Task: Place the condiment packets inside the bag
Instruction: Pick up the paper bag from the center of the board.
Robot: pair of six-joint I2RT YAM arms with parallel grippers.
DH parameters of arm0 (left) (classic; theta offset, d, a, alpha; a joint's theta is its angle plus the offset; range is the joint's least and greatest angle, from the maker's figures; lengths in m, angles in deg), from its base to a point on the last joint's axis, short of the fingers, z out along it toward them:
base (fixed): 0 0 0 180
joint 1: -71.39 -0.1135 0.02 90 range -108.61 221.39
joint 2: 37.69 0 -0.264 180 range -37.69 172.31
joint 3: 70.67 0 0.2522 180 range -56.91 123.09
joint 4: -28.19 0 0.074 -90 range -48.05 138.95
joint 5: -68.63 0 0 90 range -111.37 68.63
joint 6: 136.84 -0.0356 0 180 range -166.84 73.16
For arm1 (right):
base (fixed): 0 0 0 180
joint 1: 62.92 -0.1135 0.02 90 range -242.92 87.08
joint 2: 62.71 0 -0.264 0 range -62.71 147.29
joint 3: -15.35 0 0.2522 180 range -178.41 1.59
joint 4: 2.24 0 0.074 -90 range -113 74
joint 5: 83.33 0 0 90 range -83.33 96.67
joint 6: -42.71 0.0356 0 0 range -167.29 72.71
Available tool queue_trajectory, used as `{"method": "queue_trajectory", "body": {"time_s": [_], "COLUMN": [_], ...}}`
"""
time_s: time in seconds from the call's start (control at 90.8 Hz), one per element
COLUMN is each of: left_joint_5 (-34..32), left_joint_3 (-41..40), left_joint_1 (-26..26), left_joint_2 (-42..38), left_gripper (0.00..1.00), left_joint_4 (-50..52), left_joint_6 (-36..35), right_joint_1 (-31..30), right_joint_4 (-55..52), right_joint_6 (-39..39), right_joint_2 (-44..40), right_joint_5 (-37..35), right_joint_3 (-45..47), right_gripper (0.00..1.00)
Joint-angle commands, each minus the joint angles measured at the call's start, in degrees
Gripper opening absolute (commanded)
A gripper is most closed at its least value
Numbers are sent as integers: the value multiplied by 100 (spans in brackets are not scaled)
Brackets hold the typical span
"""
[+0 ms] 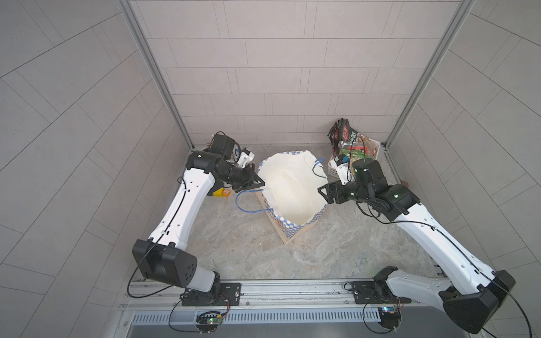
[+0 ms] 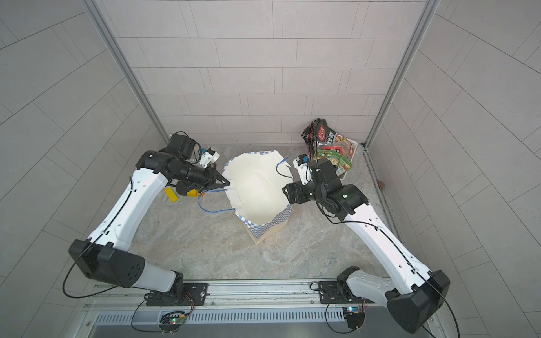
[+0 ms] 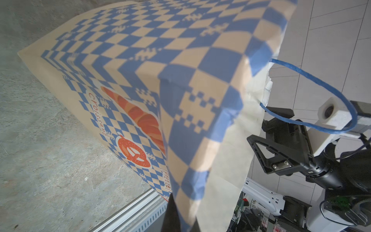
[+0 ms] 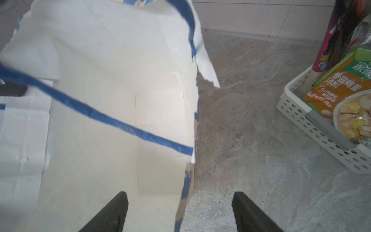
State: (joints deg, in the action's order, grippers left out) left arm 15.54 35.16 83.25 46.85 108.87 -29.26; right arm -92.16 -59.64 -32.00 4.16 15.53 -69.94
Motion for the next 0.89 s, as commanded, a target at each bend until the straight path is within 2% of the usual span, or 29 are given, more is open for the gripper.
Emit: {"method": "queue_trajectory", "body": {"time_s": [0.0, 0.055, 0.121, 0.198, 0.231, 0.253, 0.286, 0.341, 0.363, 0.385, 0.495, 0.561, 0.627, 0.804, 0.881], "left_joint_5": [140, 66, -58, -292, -474, -595, -906, -1472, -1743, -2072, -3761, -4118, -3861, -1985, -1811], "left_joint_3": [-79, -79, -62, 8, 56, 96, 158, 278, 323, 356, 607, 782, 778, 18, -199], "left_joint_1": [-6, -4, -3, -5, -20, -29, -45, -106, -134, -167, -271, -272, -273, -195, 32], "left_joint_2": [-195, -217, -250, -326, -379, -421, -507, -698, -780, -923, -1625, -2027, -2456, -2878, -3077], "left_gripper": [0, 1, 6, 17, 28, 45, 60, 83, 94, 99, 100, 100, 100, 100, 100], "left_joint_4": [90, 98, 73, 68, 75, 89, 113, 191, 223, 243, 518, 592, 511, 341, 333], "left_joint_6": [-304, -314, -300, -236, -188, -153, -87, 49, 111, 172, 466, 612, 791, 1350, 1512], "right_joint_1": [55, 80, 84, 69, 67, 63, 48, 13, -8, -40, -210, -348, -428, -849, -1090], "right_joint_4": [213, 239, 255, 354, 416, 446, 480, 555, 588, 621, 744, 805, 1001, 1487, 1528], "right_joint_6": [47, 21, 42, 195, 272, 367, 491, 711, 817, 941, 1466, 1829, 2189, 2997, 3101], "right_joint_2": [271, 455, 593, 610, 560, 521, 468, 347, 279, 238, -51, -202, -404, -814, -825], "right_joint_5": [-203, -201, -171, -165, -225, -286, -377, -503, -527, -564, -790, -1031, -1178, -1585, -1770], "right_joint_3": [-238, -308, -388, -412, -398, -380, -365, -327, -292, -267, -55, 85, 300, 745, 731], "right_gripper": [81, 78, 67, 44, 34, 24, 11, 0, 0, 0, 0, 0, 0, 0, 0]}}
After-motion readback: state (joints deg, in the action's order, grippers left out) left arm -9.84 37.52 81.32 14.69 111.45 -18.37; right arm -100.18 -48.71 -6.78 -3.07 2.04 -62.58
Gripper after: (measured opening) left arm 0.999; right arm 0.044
